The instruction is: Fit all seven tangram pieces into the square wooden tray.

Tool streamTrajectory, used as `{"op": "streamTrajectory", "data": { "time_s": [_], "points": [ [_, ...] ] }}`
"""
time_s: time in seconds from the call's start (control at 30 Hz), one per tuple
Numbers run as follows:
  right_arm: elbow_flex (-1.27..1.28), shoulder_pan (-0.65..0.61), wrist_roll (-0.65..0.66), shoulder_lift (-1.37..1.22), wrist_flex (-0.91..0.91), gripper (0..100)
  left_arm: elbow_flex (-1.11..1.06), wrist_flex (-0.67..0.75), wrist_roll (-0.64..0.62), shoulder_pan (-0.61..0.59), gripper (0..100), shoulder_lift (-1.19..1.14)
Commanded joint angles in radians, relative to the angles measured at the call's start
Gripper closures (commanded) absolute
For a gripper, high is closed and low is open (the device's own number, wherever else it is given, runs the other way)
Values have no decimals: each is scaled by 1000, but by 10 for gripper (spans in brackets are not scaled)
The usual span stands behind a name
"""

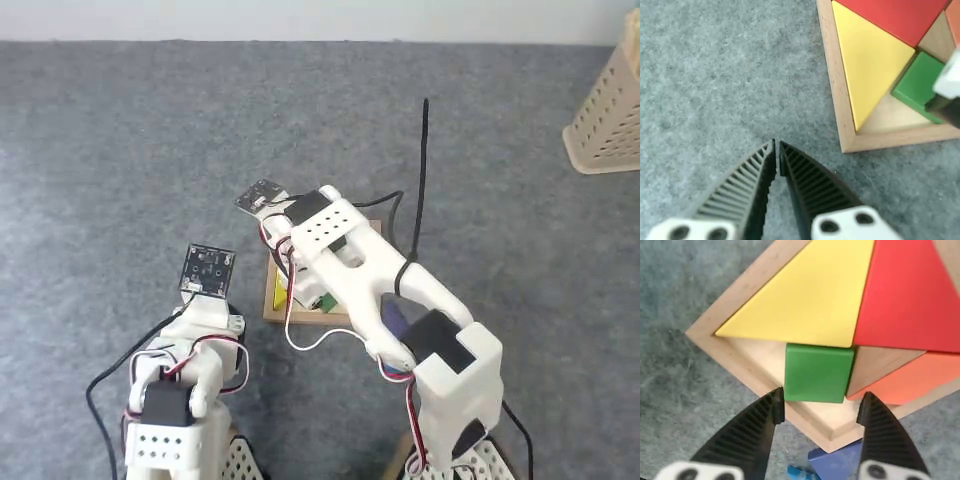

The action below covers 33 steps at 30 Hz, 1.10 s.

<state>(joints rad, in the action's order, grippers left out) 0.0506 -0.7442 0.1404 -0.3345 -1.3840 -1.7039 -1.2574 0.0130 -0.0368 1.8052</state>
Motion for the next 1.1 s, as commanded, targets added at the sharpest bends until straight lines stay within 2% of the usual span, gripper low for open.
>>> {"op": "streamTrajectory", "data": {
  "time_s": [0.0, 0.2, 0.47, 0.77, 0.93, 1.07],
  "points": [
    [-44, 18, -35, 28, 8, 785, 19, -6, -6, -5, 988, 21],
    [-40, 79, -35, 18, 12, 997, 19, -6, -6, -5, 988, 21],
    [-44, 67, -37, -99, 77, 991, 19, -6, -6, -5, 988, 21],
    [-41, 110, -40, -67, 124, 989, 19, -6, -6, -5, 988, 21],
    [-38, 133, -34, 128, -2, 988, 19, -6, -6, -5, 988, 21],
    [-38, 243, -5, 318, -147, 988, 19, -6, -6, -5, 988, 21]
  ]
}}
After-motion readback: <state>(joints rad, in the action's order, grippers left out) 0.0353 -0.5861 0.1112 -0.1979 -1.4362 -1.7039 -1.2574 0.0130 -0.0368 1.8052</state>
